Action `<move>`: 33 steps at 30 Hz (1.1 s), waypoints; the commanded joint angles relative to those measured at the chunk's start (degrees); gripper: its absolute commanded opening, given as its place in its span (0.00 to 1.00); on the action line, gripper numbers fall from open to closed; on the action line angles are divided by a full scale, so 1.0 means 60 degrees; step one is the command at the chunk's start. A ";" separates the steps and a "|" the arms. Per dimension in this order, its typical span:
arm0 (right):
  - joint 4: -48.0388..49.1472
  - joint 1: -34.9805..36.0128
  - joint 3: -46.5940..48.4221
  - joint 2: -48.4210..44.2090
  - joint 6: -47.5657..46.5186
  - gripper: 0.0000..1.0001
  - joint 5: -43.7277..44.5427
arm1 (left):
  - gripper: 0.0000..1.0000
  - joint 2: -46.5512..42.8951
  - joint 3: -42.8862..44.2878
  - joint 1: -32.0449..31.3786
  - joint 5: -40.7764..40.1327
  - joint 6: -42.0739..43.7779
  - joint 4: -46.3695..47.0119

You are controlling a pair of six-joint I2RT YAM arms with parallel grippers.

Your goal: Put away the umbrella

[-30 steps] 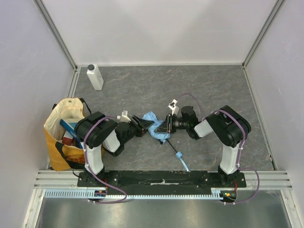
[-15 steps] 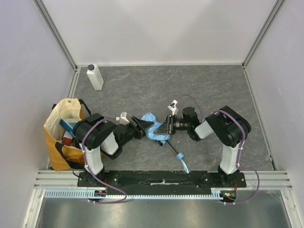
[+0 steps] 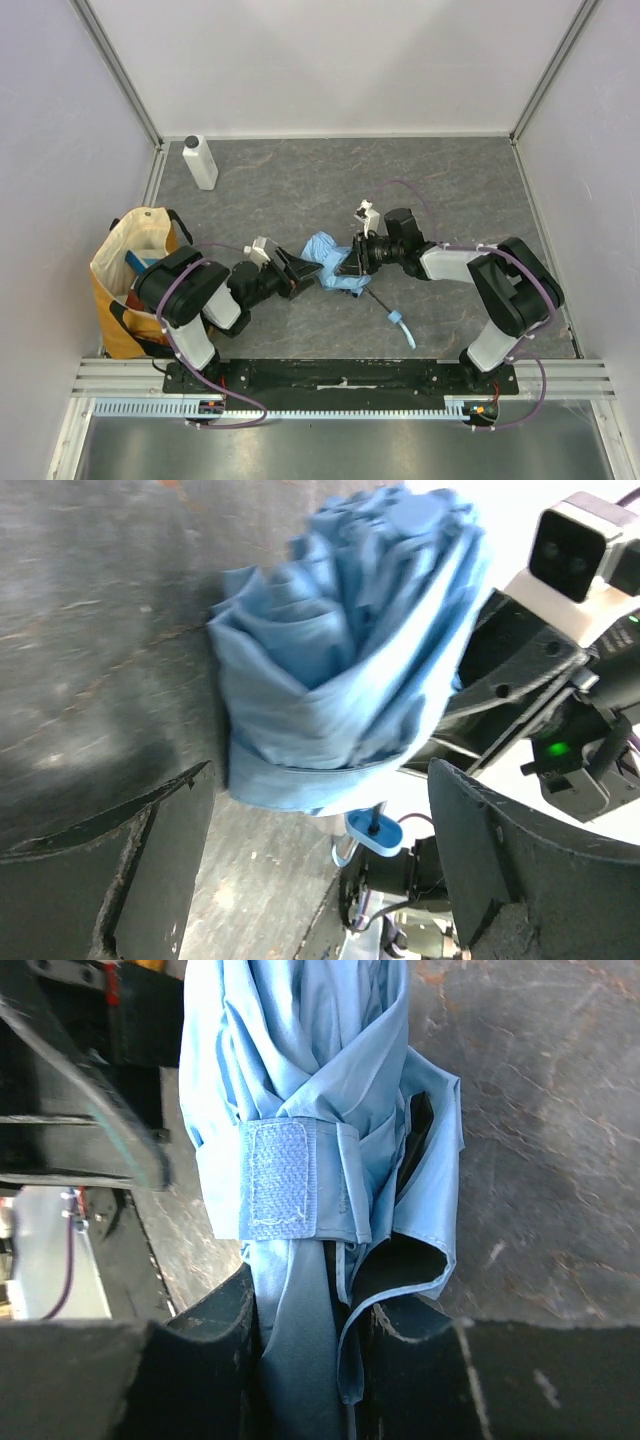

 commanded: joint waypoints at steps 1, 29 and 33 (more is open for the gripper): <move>-0.1338 -0.0019 0.0408 -0.0743 -0.1318 0.00 0.0528 | 0.91 -0.0512 0.0554 0.0103 0.1041 0.0266 0.0487; -0.2130 0.0258 0.0364 -0.2721 -0.1128 0.00 0.0866 | 0.94 -0.1363 0.3075 -0.0600 -0.0115 0.0529 -0.2954; -0.2028 0.0434 0.0335 -0.2853 -0.1113 0.00 0.0721 | 0.94 -0.1115 0.3250 -0.0586 -0.0320 0.0529 -0.2969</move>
